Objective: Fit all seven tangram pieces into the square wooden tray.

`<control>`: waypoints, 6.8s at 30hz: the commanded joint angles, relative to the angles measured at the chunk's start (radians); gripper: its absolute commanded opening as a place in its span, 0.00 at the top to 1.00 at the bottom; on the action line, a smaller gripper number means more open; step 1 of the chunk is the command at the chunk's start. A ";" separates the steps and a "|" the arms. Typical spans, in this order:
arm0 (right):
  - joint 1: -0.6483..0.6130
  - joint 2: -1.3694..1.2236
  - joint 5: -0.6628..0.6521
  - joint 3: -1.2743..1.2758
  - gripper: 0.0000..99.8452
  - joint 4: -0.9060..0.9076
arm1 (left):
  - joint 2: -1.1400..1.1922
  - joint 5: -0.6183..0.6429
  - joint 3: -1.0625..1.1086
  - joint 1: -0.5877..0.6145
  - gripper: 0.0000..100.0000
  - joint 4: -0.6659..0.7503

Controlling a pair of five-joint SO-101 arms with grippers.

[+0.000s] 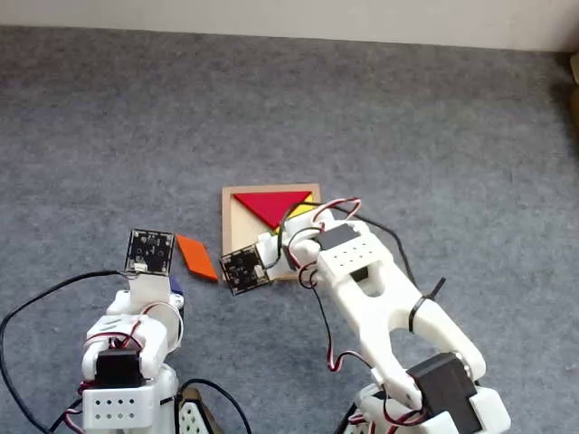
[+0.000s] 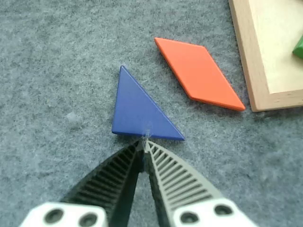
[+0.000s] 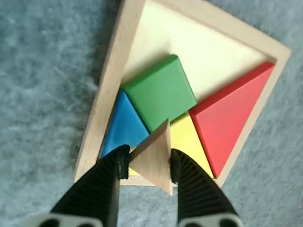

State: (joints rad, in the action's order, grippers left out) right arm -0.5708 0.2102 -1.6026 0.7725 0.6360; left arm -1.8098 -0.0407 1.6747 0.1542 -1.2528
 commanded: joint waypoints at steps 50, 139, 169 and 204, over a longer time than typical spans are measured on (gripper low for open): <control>0.116 0.047 1.396 -0.136 0.99 -0.012 | -0.008 0.009 0.021 0.010 0.97 -0.003; -0.031 -0.076 1.401 -0.208 0.99 0.406 | -0.008 0.009 0.021 0.010 0.97 -0.003; -0.033 -0.076 1.404 -0.202 0.99 0.361 | -0.008 0.009 0.021 0.010 0.97 -0.003; -0.073 -0.217 1.401 -0.269 0.99 0.361 | -0.008 0.009 0.021 0.007 0.97 -0.003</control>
State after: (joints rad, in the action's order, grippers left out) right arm -0.6383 0.0138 -0.2094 0.5439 1.0180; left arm -1.8098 -0.0407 1.6747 0.1542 -1.2528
